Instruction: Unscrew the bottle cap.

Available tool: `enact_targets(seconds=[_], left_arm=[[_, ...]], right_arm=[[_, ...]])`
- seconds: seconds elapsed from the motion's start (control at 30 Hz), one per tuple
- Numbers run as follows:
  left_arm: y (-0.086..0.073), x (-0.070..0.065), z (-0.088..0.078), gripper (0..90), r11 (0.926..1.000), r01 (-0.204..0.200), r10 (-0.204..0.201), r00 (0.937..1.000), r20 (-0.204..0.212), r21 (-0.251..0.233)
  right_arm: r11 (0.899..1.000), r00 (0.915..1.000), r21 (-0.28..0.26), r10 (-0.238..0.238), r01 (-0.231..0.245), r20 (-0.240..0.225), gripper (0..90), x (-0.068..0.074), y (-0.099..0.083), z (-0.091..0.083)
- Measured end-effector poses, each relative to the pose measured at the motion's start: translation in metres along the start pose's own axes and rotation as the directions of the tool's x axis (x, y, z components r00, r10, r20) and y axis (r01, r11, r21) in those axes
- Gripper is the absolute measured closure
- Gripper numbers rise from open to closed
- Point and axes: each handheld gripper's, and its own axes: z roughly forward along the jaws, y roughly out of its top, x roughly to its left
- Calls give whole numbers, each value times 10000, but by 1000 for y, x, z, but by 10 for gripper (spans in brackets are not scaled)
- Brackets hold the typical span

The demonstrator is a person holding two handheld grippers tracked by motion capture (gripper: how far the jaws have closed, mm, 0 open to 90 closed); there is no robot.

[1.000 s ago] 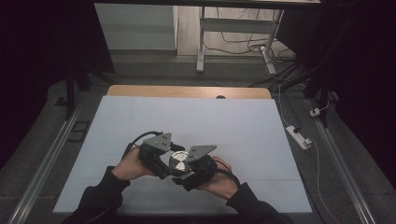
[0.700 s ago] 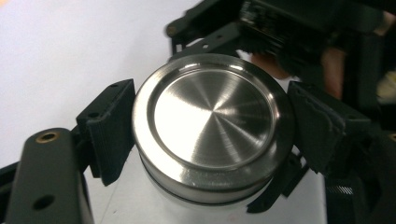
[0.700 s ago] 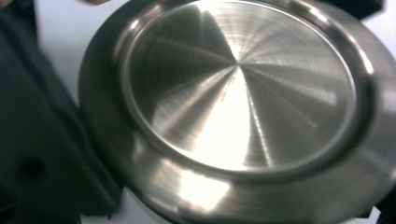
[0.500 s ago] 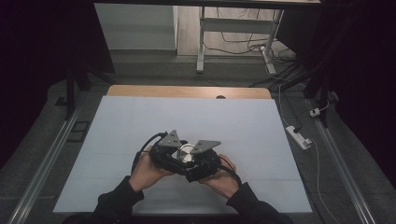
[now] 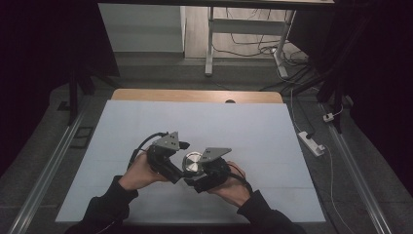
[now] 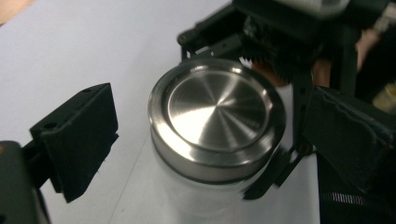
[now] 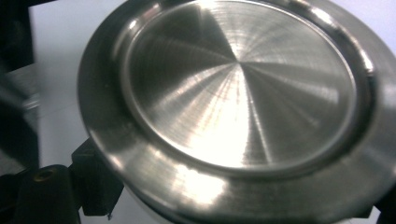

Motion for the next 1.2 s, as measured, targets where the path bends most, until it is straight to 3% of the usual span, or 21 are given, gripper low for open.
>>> enact_targets(seconds=[0.07, 0.13, 0.23, 0.33, 0.47, 0.5, 0.53, 0.6, 0.7, 0.73, 0.77, 0.83, 0.9, 0.93, 0.97, 1.07, 1.13, 1.17, 1.2], left_arm=[[-2, 1, 0, 62, 9997, -230, 228, 9991, 345, 62], [-5, 1, 2, 102, 9978, -612, 589, 9951, 795, 266], [-7, 1, 5, 145, 9962, -804, 752, 9883, 1330, 341], [-7, 0, 4, 194, 9953, -932, 888, 9864, 1385, 256], [-5, -2, 6, 198, 9974, -704, 689, 9936, 893, 145], [-4, -3, 8, 198, 9988, -466, 459, 9975, 529, 121], [-4, -3, 8, 198, 9988, -466, 459, 9975, 529, 121], [-2, -5, 14, 198, 9999, 68, -67, 9999, -157, 118], [-1, -10, 22, 198, 9965, 814, -828, 9919, -965, -192], [-1, -10, 22, 198, 9965, 814, -828, 9919, -965, -192], [1, -14, 27, 198, 9929, 1134, -1175, 9827, -1428, -368], [2, -16, 31, 197, 9906, 1291, -1351, 9748, -1777, -448], [3, -17, 32, 195, 9903, 1320, -1378, 9735, -1827, -433], [3, -17, 32, 192, 9903, 1320, -1378, 9735, -1827, -433], [4, -14, 29, 167, 9915, 1240, -1286, 9795, -1549, -392], [5, -11, 23, 73, 9922, 1174, -1219, 9844, -1270, -424], [4, -6, 10, 48, 9976, 640, -661, 9942, -844, -271], [4, -6, 10, 52, 9976, 640, -661, 9942, -844, -271], [3, -4, 7, 52, 9987, 450, -462, 9974, -554, -222]], right_arm=[[9995, 9986, -28, -322, 321, -411, 148, 5, 1, 1], [9988, 9968, -17, -480, 480, -638, 149, 10, 2, 1], [9970, 9930, -28, -771, 772, -898, 148, 14, 2, 2], [9957, 9917, -35, -920, 920, -903, 149, 14, 2, 1], [9966, 9942, -43, -827, 826, -683, 148, 12, 3, 1], [9977, 9965, -20, -680, 680, -477, 149, 10, 3, 0], [9981, 9976, 6, -611, 612, -336, 148, 9, 3, 0], [9993, 9993, 52, -375, 375, -34, 148, 7, 2, 1], [10000, 9993, 53, 33, -35, 364, 148, 2, 0, 1], [10000, 9993, 53, 33, -35, 364, 148, 2, 0, 1], [9998, 9984, 36, 204, -206, 525, 148, -2, -1, 1], [9996, 9970, 49, 281, -285, 720, 148, -5, -2, 0], [9995, 9965, 32, 322, -325, 766, 149, -6, -3, 0], [9995, 9965, 32, 322, -325, 766, 149, -6, -3, 0], [9996, 9964, -11, 299, -299, 790, 149, -6, -2, -1], [9996, 9977, -144, 251, -242, 629, 148, -5, -1, -3], [9997, 9985, -178, 173, -164, 513, 148, -4, 0, -4], [9997, 9985, -178, 173, -164, 513, 148, -4, 0, -4], [9998, 9991, -177, 120, -113, 405, 148, -4, 0, -4]])
